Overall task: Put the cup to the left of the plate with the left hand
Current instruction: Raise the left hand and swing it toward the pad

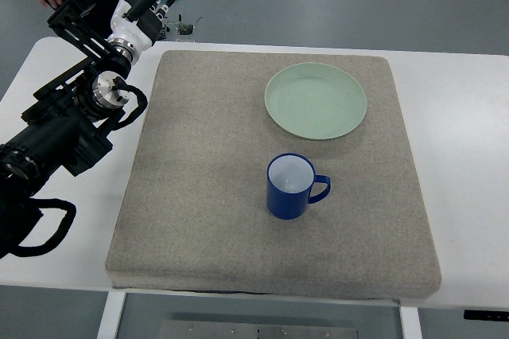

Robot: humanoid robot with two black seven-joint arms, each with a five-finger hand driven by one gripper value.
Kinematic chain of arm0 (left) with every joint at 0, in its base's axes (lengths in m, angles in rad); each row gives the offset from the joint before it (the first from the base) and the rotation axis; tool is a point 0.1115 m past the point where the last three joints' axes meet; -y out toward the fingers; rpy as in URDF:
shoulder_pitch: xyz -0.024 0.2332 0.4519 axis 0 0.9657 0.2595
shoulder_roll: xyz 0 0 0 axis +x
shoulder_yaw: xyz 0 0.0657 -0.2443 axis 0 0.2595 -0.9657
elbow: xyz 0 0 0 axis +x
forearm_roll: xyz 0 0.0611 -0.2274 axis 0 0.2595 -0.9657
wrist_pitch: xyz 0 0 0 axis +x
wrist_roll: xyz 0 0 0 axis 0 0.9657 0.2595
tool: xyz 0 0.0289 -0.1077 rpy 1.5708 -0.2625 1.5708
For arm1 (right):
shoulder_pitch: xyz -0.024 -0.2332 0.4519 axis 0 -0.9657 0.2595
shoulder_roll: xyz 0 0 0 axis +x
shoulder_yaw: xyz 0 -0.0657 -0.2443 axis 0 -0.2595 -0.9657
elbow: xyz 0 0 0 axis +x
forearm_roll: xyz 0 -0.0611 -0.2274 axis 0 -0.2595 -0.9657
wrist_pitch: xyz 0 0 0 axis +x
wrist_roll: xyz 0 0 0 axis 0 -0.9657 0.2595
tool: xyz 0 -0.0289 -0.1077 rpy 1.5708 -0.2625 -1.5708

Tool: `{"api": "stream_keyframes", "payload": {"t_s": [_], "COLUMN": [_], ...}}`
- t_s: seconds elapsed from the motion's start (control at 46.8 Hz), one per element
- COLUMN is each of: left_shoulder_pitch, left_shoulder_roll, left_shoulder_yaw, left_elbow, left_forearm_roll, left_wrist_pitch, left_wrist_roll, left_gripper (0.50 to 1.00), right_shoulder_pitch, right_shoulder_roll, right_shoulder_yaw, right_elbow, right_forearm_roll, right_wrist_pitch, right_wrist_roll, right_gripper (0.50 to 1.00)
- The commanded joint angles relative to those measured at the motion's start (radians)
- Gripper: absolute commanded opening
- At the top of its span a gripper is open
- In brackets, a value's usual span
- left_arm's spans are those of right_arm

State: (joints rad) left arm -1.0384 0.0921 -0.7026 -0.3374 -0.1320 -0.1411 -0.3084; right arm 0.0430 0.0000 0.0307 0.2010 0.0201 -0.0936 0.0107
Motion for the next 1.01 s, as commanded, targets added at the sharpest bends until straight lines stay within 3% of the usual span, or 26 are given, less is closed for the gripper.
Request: {"api": "stream_keyframes", "payload": {"t_s": [0.0,0.984], "left_shoulder_pitch": [0.001,-0.015], "left_shoulder_roll": [0.0,0.086], "left_shoulder_yaw": [0.0,0.002], "left_elbow": [0.0,-0.035], "left_forearm_roll": [0.0,0.002], "left_wrist_pitch": [0.0,0.002], "left_wrist_roll": [-0.001,-0.005], "left_gripper": [0.994,0.994], "right_shoulder_pitch": [0.0,0.0], "right_shoulder_roll": [0.0,0.0], "right_shoulder_yaw": [0.0,0.0], "right_elbow": [0.0,0.0], "right_forearm_roll": [0.0,0.0], "right_wrist_pitch": [0.0,0.0], "right_wrist_roll": [0.0,0.0], "right_gripper": [0.934,0.934]}}
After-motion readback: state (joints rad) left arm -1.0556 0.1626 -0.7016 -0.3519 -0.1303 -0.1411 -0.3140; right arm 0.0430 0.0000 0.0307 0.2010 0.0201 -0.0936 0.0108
